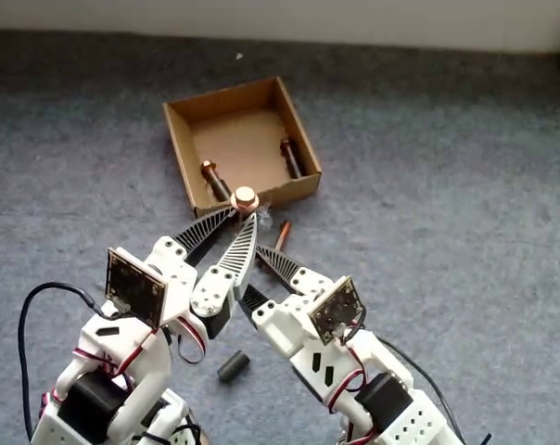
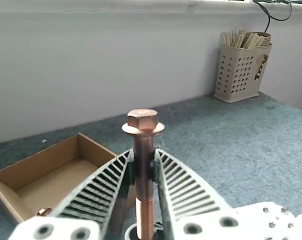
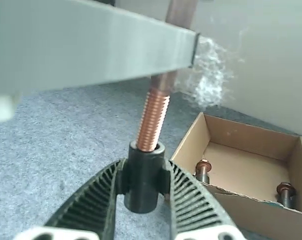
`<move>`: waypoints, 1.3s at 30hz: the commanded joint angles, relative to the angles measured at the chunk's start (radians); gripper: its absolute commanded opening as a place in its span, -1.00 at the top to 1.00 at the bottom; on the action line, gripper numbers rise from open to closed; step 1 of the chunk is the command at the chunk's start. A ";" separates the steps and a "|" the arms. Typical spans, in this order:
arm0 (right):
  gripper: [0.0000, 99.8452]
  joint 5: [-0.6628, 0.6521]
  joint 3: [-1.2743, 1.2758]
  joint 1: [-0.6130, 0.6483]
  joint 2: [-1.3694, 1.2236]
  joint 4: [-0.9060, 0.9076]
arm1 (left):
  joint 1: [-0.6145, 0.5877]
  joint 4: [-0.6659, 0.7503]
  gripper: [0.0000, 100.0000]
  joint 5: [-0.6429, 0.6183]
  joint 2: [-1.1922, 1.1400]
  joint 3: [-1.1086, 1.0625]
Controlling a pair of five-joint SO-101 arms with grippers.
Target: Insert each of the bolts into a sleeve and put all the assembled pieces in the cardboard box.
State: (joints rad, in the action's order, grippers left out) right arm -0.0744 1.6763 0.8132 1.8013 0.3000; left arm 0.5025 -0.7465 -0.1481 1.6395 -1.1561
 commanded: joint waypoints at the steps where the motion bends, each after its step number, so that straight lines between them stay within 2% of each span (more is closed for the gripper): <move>1: 0.99 -0.011 0.148 -0.027 0.027 -0.008 | -0.013 0.012 0.99 -0.002 -0.001 -0.013; 6: 0.99 -0.009 0.148 -0.031 0.027 -0.010 | -0.082 -0.014 0.99 -0.005 -0.001 -0.015; 13: 0.99 -0.006 0.148 -0.031 0.027 -0.010 | -0.088 -0.110 0.99 -0.003 -0.001 -0.015; 18: 0.99 -0.005 0.148 -0.025 0.027 -0.010 | -0.085 -0.107 0.99 -0.005 -0.001 -0.015; 28: 0.99 -0.006 0.148 0.016 0.027 -0.005 | -0.053 0.112 0.99 -0.003 -0.002 -0.101; 39: 0.99 -0.003 0.148 -0.024 0.027 -0.008 | -0.053 0.091 0.99 -0.003 -0.001 -0.104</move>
State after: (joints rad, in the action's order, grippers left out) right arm -0.0744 1.6763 0.8132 1.7998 0.3000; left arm 0.4381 -0.6452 -0.1542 1.6395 -1.2666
